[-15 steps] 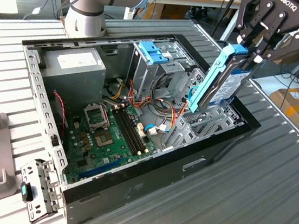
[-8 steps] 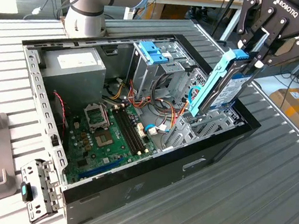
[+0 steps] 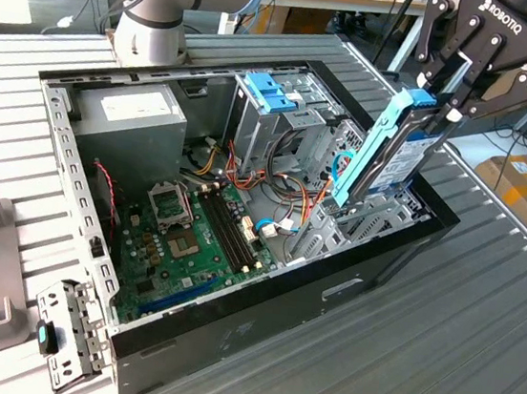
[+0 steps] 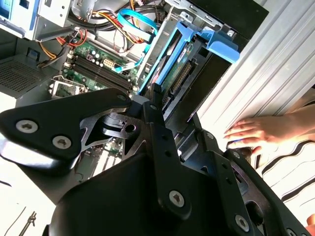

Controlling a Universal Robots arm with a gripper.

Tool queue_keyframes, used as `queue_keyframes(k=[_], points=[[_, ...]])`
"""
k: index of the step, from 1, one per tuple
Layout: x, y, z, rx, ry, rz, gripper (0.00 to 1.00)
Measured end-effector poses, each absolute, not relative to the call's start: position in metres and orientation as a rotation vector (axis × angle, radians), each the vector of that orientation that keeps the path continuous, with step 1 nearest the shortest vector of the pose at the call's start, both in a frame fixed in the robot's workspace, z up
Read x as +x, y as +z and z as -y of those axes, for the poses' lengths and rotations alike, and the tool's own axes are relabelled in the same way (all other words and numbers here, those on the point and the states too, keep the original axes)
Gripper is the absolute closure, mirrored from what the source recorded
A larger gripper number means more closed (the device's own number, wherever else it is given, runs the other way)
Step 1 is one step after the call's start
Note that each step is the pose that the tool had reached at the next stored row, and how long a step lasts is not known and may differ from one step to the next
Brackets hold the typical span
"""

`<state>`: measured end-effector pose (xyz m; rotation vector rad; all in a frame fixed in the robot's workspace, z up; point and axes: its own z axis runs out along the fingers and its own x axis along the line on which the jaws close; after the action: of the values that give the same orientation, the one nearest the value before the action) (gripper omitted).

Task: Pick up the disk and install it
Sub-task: 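Pick up the disk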

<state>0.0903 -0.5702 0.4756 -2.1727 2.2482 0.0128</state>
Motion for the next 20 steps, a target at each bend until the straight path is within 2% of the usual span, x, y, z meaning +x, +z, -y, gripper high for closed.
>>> queue_keyframes(k=[20], points=[[0.0903,0.4686,0.5690,-2.172,0.014,-2.248,0.65]])
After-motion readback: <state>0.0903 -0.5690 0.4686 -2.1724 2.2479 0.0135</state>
